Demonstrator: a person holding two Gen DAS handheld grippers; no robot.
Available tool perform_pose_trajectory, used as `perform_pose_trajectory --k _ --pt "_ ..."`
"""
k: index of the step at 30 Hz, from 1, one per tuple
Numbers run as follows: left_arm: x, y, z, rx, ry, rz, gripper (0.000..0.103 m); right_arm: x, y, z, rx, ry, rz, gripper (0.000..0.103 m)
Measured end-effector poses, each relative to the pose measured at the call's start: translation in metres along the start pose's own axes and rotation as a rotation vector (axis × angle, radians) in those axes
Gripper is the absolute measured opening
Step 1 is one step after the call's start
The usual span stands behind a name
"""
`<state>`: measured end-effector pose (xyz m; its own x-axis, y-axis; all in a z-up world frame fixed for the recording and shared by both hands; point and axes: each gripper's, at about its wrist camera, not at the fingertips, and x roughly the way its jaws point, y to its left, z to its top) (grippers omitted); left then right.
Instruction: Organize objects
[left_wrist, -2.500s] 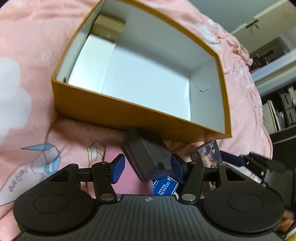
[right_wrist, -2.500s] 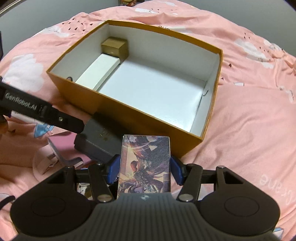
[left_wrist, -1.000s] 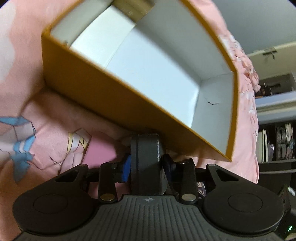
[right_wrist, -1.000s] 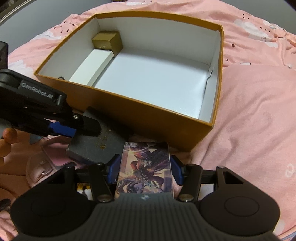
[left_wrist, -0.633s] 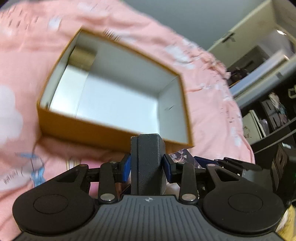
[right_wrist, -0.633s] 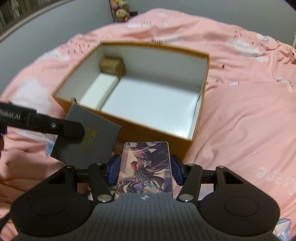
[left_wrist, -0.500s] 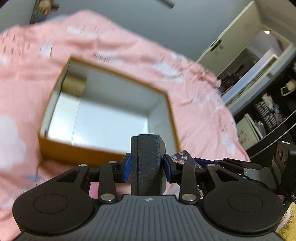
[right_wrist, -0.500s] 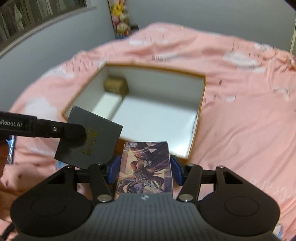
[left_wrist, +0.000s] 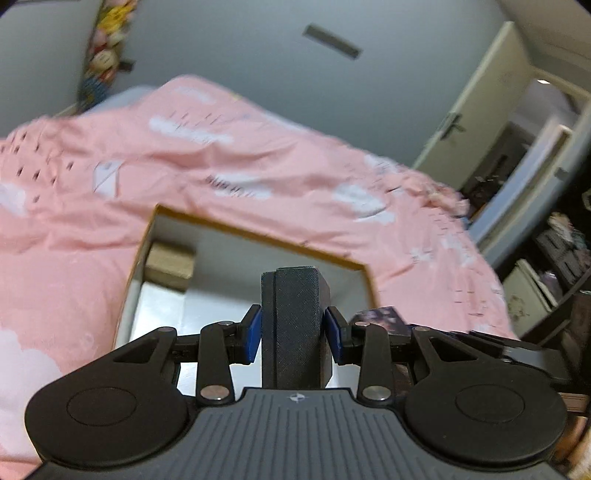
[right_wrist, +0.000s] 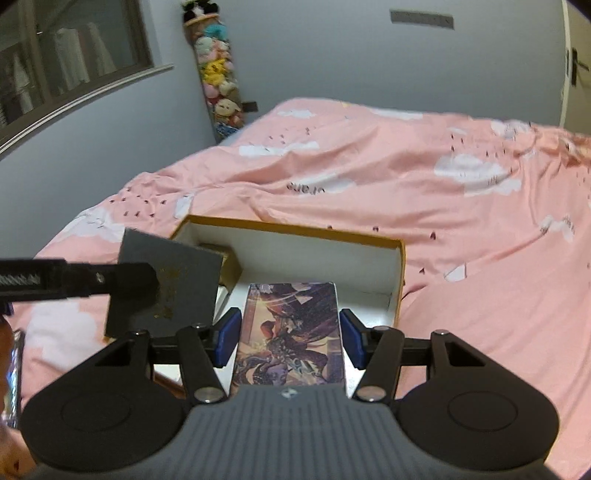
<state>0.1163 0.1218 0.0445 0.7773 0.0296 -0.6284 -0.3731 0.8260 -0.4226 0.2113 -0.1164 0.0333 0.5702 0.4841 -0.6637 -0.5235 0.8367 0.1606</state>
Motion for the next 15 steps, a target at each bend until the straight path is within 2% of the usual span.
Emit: perform_pose_trajectory --k 2,6,13,15 --pt "0.022 0.012 -0.003 -0.041 0.045 0.018 0.041 0.018 -0.006 0.001 0.047 0.032 0.010 0.059" --pt "0.055 0.029 -0.014 -0.074 0.125 0.008 0.041 0.049 -0.010 -0.006 0.089 0.092 -0.008 0.059" --pt "0.087 0.056 -0.025 -0.150 0.263 -0.075 0.041 0.082 -0.015 -0.021 0.136 0.179 -0.002 0.059" --pt "0.094 0.063 -0.026 -0.174 0.296 -0.078 0.041 0.087 -0.017 -0.024 0.143 0.191 0.000 0.059"
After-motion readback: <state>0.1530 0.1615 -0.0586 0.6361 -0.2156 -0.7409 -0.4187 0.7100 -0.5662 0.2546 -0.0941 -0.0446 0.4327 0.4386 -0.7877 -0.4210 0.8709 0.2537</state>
